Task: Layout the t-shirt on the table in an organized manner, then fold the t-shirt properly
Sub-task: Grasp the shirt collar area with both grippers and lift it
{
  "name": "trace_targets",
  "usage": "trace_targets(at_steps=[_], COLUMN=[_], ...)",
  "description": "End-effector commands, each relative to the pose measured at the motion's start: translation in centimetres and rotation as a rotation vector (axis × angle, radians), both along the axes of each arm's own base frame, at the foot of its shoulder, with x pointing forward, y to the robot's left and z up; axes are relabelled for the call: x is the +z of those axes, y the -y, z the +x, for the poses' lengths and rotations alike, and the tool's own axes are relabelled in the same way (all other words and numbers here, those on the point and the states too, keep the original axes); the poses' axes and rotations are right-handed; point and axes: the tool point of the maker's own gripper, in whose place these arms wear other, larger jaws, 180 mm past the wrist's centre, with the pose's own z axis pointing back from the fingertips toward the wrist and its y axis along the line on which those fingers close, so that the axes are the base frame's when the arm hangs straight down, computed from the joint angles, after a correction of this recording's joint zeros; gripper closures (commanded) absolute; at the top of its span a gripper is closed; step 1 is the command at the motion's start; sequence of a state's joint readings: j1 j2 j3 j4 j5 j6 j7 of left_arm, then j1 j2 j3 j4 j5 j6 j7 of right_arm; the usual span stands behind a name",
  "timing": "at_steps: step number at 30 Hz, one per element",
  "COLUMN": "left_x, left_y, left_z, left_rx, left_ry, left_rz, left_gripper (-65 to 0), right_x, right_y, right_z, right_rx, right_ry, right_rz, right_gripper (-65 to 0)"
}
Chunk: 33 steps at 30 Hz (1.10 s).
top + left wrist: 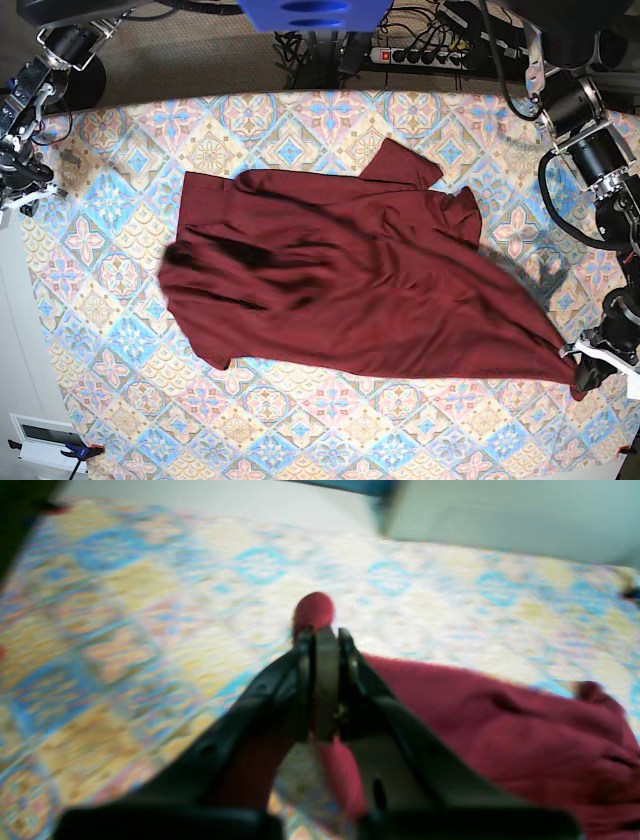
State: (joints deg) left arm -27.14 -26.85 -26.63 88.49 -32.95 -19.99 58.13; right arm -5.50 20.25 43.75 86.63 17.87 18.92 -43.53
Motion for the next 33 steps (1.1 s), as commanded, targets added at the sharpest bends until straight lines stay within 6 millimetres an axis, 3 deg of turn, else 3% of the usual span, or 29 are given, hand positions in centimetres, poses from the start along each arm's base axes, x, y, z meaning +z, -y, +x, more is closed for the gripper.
trace_targets(at_steps=[1, 6, 9, 13, 16, 18, 22, 28, 33], left_x=[2.2, -1.8, -3.9, -5.2, -5.2, -6.4, -7.8, -9.3, -10.5], left_y=[0.0, 0.5, 0.7, -0.6, -3.2, -4.5, -6.5, -7.1, -6.1], left_z=[0.3, -1.6, -2.9, -2.8, -2.2, -2.1, -1.7, -1.8, -2.6], left_rx=[-0.008, -0.025, -0.029, 0.014, 0.089, 0.131, 0.186, 0.201, 0.170], left_ry=[0.066, -0.052, -0.101, -0.122, -0.083, -0.102, -0.151, -0.200, -0.236], left_rz=[0.000, 0.028, 0.042, 0.030, 0.106, 0.145, 0.203, 0.192, 0.136], left_gripper=[0.0, 0.0, 0.0, 0.0, 0.0, 0.0, -0.8, -16.4, -28.2], right_x=[2.2, 4.8, 3.7, 2.7, 1.6, 1.3, 0.4, -1.8, -2.1], right_y=[0.7, 0.0, -1.9, -9.1, -15.4, -19.3, -24.2, -28.8, -31.3], right_z=[1.0, 1.8, 0.4, 1.4, 1.7, 1.7, 1.0, -1.8, -2.5], right_rx=[0.012, 0.049, 0.161, 0.464, 0.682, 0.803, 0.946, 1.079, 1.149], right_ry=[0.056, 0.100, 0.017, -0.023, -0.054, -0.056, -0.068, -0.127, -0.129], right_rz=[-0.043, -0.098, -0.111, -0.109, -0.104, -0.095, -0.067, 0.002, 0.025], right_gripper=[0.0, 0.0, 0.0, 0.0, 0.0, 0.0, -2.9, -15.8, -17.0])
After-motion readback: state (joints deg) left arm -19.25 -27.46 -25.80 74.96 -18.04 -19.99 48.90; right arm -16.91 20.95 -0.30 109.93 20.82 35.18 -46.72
